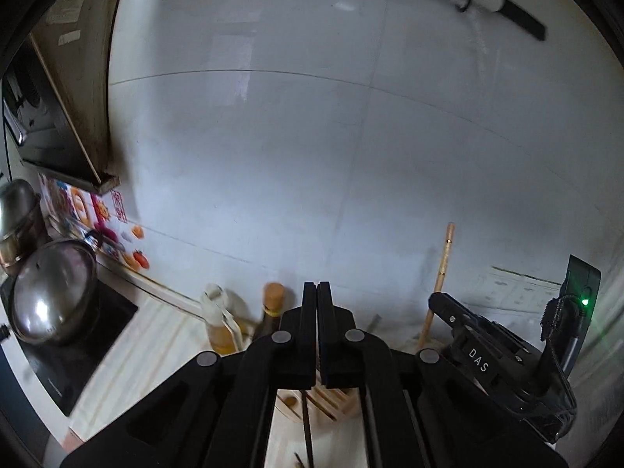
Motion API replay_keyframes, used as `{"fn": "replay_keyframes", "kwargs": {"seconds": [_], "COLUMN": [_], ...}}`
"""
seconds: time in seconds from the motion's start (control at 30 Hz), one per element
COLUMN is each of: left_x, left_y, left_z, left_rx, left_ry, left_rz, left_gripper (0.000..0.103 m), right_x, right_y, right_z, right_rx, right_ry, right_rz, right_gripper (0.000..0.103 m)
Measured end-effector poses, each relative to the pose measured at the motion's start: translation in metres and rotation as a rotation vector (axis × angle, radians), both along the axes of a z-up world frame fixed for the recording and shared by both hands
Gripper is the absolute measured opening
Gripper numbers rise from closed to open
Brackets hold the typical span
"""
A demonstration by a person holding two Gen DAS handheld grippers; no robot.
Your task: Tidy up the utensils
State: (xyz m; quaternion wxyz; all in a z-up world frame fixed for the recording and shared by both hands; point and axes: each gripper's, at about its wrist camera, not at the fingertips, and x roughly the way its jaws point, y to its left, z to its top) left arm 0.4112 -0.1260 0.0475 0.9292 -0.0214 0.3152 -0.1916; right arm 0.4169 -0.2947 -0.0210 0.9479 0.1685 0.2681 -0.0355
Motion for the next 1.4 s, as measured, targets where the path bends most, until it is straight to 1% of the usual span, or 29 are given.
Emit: {"fn": "replay_keyframes", "kwargs": {"seconds": [0.13,0.2,0.27,0.3,0.33,0.37,0.4,0.43,0.47,0.5,0.57,0.6,0.63,0.7,0.73,0.77,0.8,0.87,0.9,0.97,1.0,1.17,1.2,1.23,1.3,1.33,1.37,1.4], "left_x": [0.015,0.018,0.015,0.010,0.005,-0.001,-0.007,-0.016,-0.023,-0.031,-0.047,-0.063,-0.074,-0.099,-0.113,-0.121,-0.135,-0.146,-0.154,-0.163,-0.168,-0.187,-0.191,-0.196,-0.204,-0.207,-0.210,-0.211], "left_y": [0.006,0.017,0.026,0.037,0.043,0.052,0.064,0.080,0.090,0.098,0.105,0.103,0.098,0.081,0.067,0.056,0.040,0.021,0.010,-0.008,-0.018,-0.050,-0.053,-0.057,-0.064,-0.066,-0.067,-0.068], "left_z": [-0.025,-0.047,-0.065,-0.084,-0.098,-0.114,-0.134,-0.161,-0.182,-0.203,-0.235,-0.254,-0.264,-0.285,-0.296,-0.301,-0.310,-0.320,-0.325,-0.334,-0.339,-0.360,-0.362,-0.362,-0.367,-0.370,-0.370,-0.371], "left_rx": [0.028,0.024,0.035,0.064,0.092,0.122,0.149,0.175,0.194,0.201,0.213,0.244,0.275,0.361,0.398,0.427,0.476,0.532,0.558,0.588,0.604,0.690,0.698,0.684,0.723,0.733,0.719,0.719], "left_ry": [0.055,0.115,0.159,0.197,0.216,0.235,0.266,0.313,0.359,0.423,0.514,0.547,0.562,0.588,0.597,0.596,0.589,0.576,0.567,0.560,0.560,0.527,0.521,0.500,0.491,0.501,0.501,0.507], "left_rz": [0.013,0.015,0.018,0.020,0.026,0.042,0.057,0.066,0.076,0.068,0.041,0.006,-0.032,-0.110,-0.183,-0.231,-0.306,-0.392,-0.441,-0.511,-0.559,-0.723,-0.745,-0.783,-0.820,-0.836,-0.851,-0.856], "left_gripper": [0.000,0.001,0.007,0.010,0.024,0.044,0.053,0.060,0.060,0.060,0.060,0.060,0.060,0.060,0.060,0.060,0.060,0.060,0.060,0.060,0.060,0.060,0.060,0.059,0.038,0.019,0.014,0.013], "right_x": [0.030,0.030,0.030,0.027,0.022,0.015,0.005,-0.005,-0.013,-0.024,-0.042,-0.052,-0.059,-0.076,-0.085,-0.093,-0.100,-0.113,-0.119,-0.131,-0.136,-0.161,-0.166,-0.171,-0.175,-0.179,-0.183,-0.186], "right_y": [-0.003,-0.004,-0.004,-0.003,-0.002,-0.001,-0.001,-0.002,-0.004,-0.006,-0.010,-0.011,-0.012,-0.013,-0.016,-0.018,-0.019,-0.021,-0.023,-0.025,-0.027,-0.039,-0.042,-0.045,-0.048,-0.051,-0.053,-0.055], "right_z": [-0.012,-0.021,-0.031,-0.034,-0.037,-0.041,-0.047,-0.053,-0.061,-0.071,-0.091,-0.106,-0.118,-0.149,-0.162,-0.178,-0.192,-0.217,-0.228,-0.244,-0.251,-0.277,-0.280,-0.283,-0.289,-0.291,-0.292,-0.293], "right_rx": [0.020,0.035,0.064,0.059,0.046,0.039,0.037,0.039,0.048,0.061,0.070,0.080,0.092,0.100,0.108,0.118,0.126,0.146,0.151,0.154,0.161,0.198,0.204,0.212,0.223,0.229,0.233,0.234], "right_ry": [0.024,0.030,0.047,0.055,0.058,0.067,0.077,0.090,0.116,0.149,0.206,0.248,0.280,0.363,0.399,0.440,0.478,0.541,0.567,0.607,0.623,0.689,0.696,0.704,0.715,0.718,0.720,0.720], "right_rz": [-0.005,0.000,0.017,0.027,0.033,0.038,0.044,0.047,0.048,0.050,0.047,0.043,0.041,0.031,0.025,0.018,0.009,-0.005,-0.015,-0.032,-0.042,-0.105,-0.119,-0.133,-0.163,-0.176,-0.189,-0.201], "right_gripper": [0.006,0.006,0.006,0.006,0.006,0.006,0.006,0.006,0.006,0.006,0.006,0.006,0.006,0.006,0.006,0.006,0.006,0.006,0.006,0.006,0.006,0.006,0.006,0.006,0.006,0.006,0.006,0.006]}}
